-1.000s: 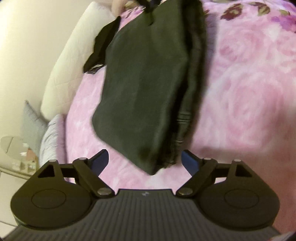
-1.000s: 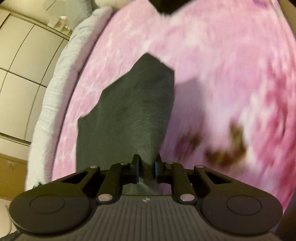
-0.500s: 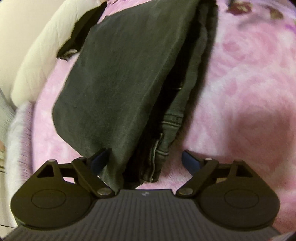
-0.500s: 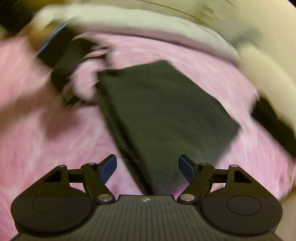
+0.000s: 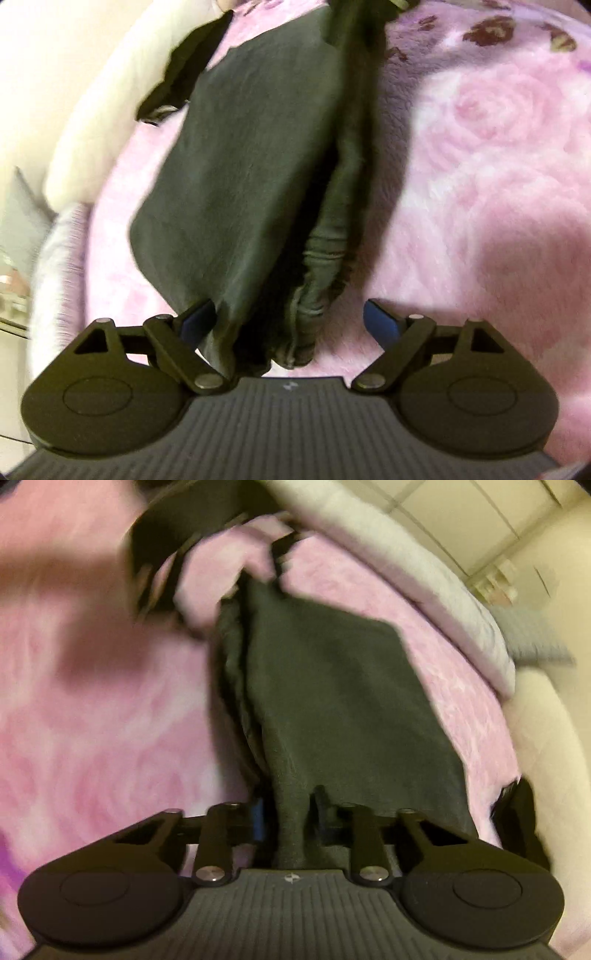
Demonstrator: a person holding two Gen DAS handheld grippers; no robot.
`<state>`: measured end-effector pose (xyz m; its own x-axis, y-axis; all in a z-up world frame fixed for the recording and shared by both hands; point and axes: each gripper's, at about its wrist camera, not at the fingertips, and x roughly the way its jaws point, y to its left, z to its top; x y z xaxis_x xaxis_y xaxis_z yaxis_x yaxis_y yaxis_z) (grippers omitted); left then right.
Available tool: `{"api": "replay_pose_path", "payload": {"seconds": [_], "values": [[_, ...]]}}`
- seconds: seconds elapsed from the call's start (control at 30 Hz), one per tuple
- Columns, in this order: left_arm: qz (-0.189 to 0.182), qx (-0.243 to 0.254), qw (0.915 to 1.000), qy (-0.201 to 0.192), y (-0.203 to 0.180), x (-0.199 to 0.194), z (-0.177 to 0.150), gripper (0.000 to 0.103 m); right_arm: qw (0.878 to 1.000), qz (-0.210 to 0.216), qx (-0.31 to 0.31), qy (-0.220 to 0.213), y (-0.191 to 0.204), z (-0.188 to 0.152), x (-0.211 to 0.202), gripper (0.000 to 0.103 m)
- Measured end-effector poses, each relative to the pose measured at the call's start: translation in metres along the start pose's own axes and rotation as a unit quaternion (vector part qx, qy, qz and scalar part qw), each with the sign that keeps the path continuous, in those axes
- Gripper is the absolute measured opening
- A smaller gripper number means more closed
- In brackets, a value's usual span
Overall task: Fold clothes
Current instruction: 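Lift the jeans bundle with both grippers and carry it toward the pillows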
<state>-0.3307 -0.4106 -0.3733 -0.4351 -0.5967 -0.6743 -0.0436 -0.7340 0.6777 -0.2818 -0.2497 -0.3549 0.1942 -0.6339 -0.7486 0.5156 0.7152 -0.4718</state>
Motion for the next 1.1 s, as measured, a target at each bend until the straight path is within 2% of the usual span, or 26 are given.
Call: {"api": "replay_pose_path", "payload": {"seconds": [0.07,0.1,0.13,0.17,0.23,0.27,0.3,0.4,0.53,0.6,0.67,0.7,0.73,0.87,1.1], "values": [[0.037,0.024,0.9990,0.004,-0.004,0.002,0.006,0.086,0.999,0.008,0.032,-0.007,-0.020,0.009,-0.010,0.020],[0.047,0.029,0.9985,0.006,-0.001,0.006,0.009,0.083,0.999,0.012,0.047,-0.008,-0.030,0.012,-0.014,0.020],[0.053,0.032,0.9980,0.009,0.004,0.010,0.012,0.064,0.997,0.020,0.070,-0.009,-0.040,0.014,-0.018,0.020],[0.044,0.020,0.9987,0.014,0.012,0.015,0.013,0.056,0.995,0.027,0.091,-0.010,-0.050,0.015,-0.021,0.020],[0.010,-0.014,0.9995,0.028,0.031,0.023,0.015,0.047,0.995,0.032,0.095,-0.010,-0.053,0.014,-0.021,0.021],[-0.004,-0.023,0.9993,0.030,0.037,0.023,0.015,0.046,0.995,0.034,0.091,-0.010,-0.051,0.013,-0.021,0.022],[-0.016,-0.028,0.9990,0.030,0.042,0.023,0.013,0.044,0.996,0.035,0.086,-0.010,-0.048,0.012,-0.021,0.026],[-0.049,-0.071,0.9959,0.028,0.060,0.015,0.008,0.042,0.999,0.005,0.054,-0.006,-0.020,0.003,-0.028,0.069],[-0.081,-0.100,0.9912,0.030,0.075,0.014,0.007,0.042,0.996,-0.050,-0.071,-0.004,0.036,-0.012,-0.017,0.083],[-0.096,-0.110,0.9889,0.029,0.082,0.015,0.007,0.042,0.986,-0.081,-0.142,0.007,0.058,-0.023,-0.003,0.082],[-0.099,-0.108,0.9887,0.032,0.078,0.007,0.007,0.041,0.978,-0.107,-0.177,0.022,0.062,-0.029,0.009,0.077],[-0.096,-0.106,0.9892,0.033,0.076,0.002,0.007,0.041,0.978,-0.118,-0.173,0.027,0.058,-0.030,0.012,0.060],[-0.093,-0.103,0.9897,0.035,0.073,-0.003,0.008,0.040,0.978,-0.123,-0.165,0.031,0.052,-0.030,0.014,0.037],[-0.083,-0.101,0.9905,0.042,0.077,-0.022,0.019,0.039,0.990,-0.090,-0.101,0.031,0.019,-0.021,-0.001,0.027],[-0.075,-0.069,0.9942,0.033,0.081,-0.092,0.052,0.037,0.995,-0.065,-0.068,0.032,-0.017,-0.003,-0.072,0.022]]}}
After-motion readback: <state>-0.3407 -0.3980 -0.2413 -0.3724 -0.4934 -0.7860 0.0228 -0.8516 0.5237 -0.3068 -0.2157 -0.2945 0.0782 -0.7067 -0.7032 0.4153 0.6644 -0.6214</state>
